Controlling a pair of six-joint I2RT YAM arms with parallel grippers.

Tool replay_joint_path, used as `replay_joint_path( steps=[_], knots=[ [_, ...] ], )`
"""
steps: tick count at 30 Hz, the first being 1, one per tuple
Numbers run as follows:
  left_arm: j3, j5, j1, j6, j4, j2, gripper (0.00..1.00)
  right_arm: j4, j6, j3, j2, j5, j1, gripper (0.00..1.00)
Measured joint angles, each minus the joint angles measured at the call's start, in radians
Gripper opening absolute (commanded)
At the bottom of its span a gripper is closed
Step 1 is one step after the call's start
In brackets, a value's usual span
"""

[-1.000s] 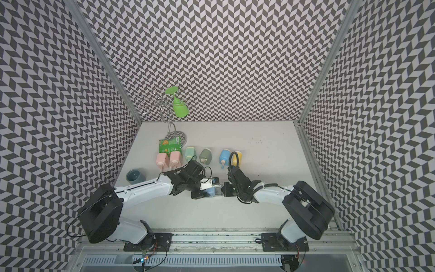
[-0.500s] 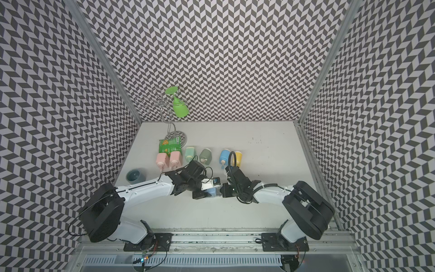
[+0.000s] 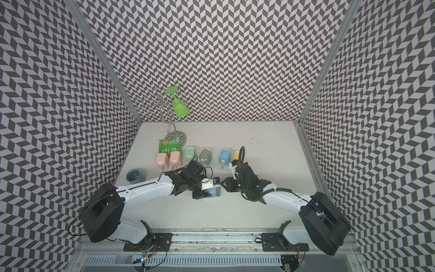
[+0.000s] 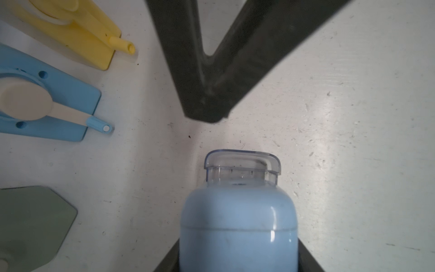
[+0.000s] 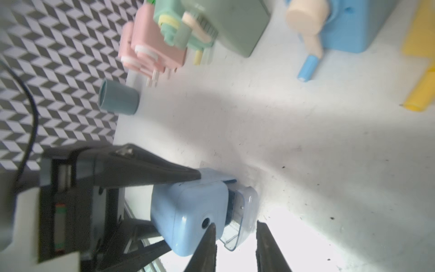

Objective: Put the tray back into the pencil sharpener
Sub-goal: Close the container of the pencil sharpener.

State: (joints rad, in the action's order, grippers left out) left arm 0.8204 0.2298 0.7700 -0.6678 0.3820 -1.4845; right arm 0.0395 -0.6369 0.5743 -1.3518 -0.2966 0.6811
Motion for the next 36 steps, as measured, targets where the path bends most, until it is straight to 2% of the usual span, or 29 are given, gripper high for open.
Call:
replay_joint_path(
  steps=[3,14,24,30,36],
  knots=[
    [0.0,0.0,0.0,0.001,-0.001,0.0,0.49,0.013,-0.013,-0.031,-0.048,-0.01,-0.005,0.19],
    [-0.003,0.003,0.0,0.008,-0.008,0.0,0.49,0.126,-0.046,-0.044,-0.175,-0.105,0.069,0.18],
    [-0.003,0.008,0.0,0.008,-0.01,-0.002,0.49,0.184,-0.058,-0.042,-0.231,-0.172,0.079,0.18],
    [-0.003,0.016,-0.003,0.008,-0.018,-0.007,0.48,0.189,-0.064,-0.042,-0.222,-0.168,0.067,0.18],
    [-0.003,0.019,-0.003,0.008,-0.027,-0.009,0.48,0.176,-0.063,-0.042,-0.171,-0.097,0.026,0.18]
  ],
)
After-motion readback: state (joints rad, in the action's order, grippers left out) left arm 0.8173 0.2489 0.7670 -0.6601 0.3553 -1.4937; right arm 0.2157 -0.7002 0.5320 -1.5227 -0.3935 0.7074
